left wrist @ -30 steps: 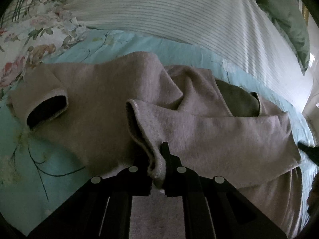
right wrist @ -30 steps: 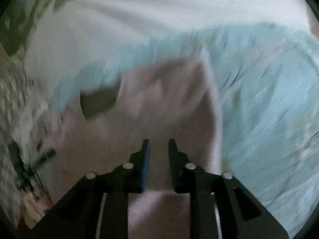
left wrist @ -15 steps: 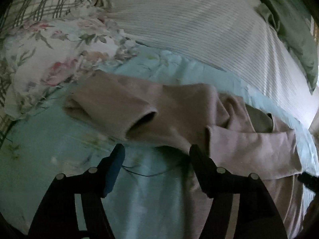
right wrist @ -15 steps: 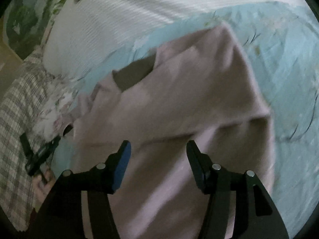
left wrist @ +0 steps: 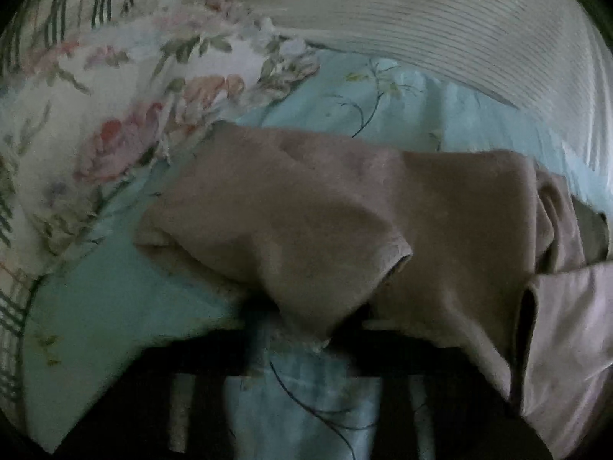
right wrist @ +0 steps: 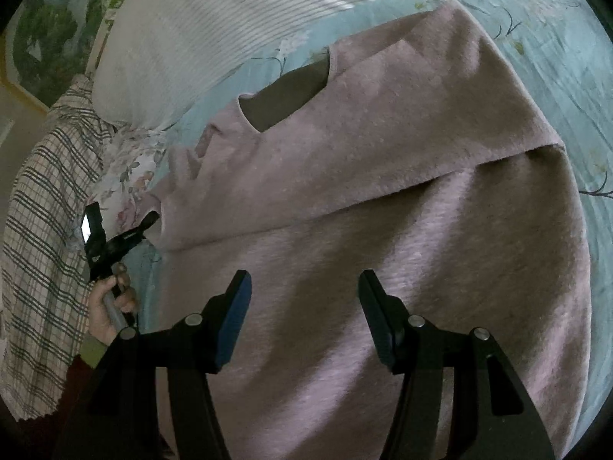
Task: Fold small clothes
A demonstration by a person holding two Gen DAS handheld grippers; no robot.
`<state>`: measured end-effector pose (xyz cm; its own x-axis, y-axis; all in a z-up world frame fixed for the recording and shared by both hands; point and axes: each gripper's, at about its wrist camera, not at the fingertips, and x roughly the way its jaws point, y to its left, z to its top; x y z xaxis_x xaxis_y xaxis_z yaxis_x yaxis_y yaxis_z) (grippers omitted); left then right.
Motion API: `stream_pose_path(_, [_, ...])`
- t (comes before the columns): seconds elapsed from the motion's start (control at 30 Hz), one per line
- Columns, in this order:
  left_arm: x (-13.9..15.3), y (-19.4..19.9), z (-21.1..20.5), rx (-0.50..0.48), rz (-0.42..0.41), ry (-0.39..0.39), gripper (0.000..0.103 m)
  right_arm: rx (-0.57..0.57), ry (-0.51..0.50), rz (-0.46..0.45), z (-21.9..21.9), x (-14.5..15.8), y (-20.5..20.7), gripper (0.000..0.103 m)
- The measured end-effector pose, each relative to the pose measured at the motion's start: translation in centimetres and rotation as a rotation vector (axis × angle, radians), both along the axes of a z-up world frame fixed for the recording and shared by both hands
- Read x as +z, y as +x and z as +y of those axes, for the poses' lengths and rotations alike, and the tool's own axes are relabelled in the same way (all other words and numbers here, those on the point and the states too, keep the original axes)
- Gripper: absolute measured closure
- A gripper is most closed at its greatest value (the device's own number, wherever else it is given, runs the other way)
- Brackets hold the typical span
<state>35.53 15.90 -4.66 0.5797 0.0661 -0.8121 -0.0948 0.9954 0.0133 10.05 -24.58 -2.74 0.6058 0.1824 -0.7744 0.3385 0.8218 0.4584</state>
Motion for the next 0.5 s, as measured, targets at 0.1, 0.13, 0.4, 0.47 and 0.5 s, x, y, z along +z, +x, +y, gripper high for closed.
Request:
stream_pose_path(0.1, [1.1, -1.2, 0.8, -0.002, -0.042, -0.066, 0.098, 0.002, 0.005, -0.008, 0.2, 0.1, 0.0, 0.044])
stream_pose_path(0.13, [1.6, -1.6, 0.8, -0.007, -0.055, -0.08, 0.098, 0.004, 0.009, -0.014, 0.3, 0.2, -0.1, 0.044])
stream_pose_path(0.4, [9.2, -7.4, -5.5, -0.227, -0.175, -0.321, 0.099, -0.047, 0.015, -0.061, -0.6, 1.3, -2.2, 0.044])
stream_pose_path(0.47, [10.4, -8.5, -8.7, -0.301, -0.181, -0.367, 0.099, -0.074, 0.014, -0.07, -1.5, 1.7, -3.1, 0.044])
stream_pose_path(0.5, [10.9, -9.2, -10.9, -0.343, -0.178, -0.386, 0.099, -0.086, 0.011, -0.073, -1.8, 1.8, -3.4, 0.044])
